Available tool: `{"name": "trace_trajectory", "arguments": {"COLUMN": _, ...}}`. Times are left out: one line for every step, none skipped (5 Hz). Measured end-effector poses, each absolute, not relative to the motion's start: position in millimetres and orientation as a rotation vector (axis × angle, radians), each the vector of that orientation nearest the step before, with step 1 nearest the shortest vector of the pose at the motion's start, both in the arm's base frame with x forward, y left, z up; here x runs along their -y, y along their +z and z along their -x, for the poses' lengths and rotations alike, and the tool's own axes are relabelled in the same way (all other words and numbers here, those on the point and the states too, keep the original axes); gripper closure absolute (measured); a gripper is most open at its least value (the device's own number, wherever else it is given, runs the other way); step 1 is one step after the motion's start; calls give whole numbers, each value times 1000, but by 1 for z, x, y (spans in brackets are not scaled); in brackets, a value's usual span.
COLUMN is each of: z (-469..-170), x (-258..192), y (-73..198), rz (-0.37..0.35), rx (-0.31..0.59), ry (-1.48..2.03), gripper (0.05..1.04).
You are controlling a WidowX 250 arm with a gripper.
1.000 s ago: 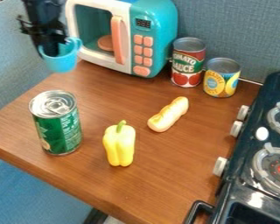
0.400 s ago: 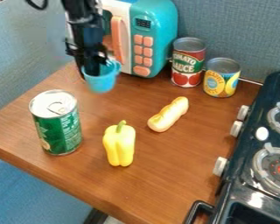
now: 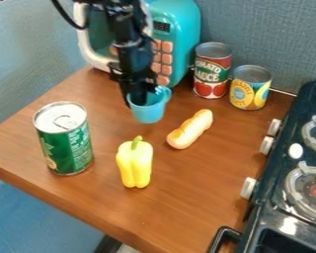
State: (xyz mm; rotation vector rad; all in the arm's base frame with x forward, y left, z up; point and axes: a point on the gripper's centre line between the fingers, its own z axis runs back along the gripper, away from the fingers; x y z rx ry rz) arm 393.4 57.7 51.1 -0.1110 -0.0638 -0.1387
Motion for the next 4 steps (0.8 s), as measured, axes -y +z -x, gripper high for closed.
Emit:
{"name": "trace_trajectory", "arguments": {"z": -397, "x": -50, "y": 36, "rz": 106, "rx": 51, "ry": -137, "gripper": 975}}
{"name": "trace_trajectory", "arguments": {"z": -408, "x": -56, "y": 31, "rz": 74, "rx": 70, "ry": -121, "gripper": 975}}
{"name": "trace_trajectory", "arguments": {"z": -412, "x": -60, "y": 30, "rz": 52, "rx": 73, "ry": -102, "gripper": 976}}
{"name": "trace_trajectory", "arguments": {"z": -412, "x": -61, "y": 30, "rz": 52, "rx": 72, "ry": -88, "gripper": 942}}
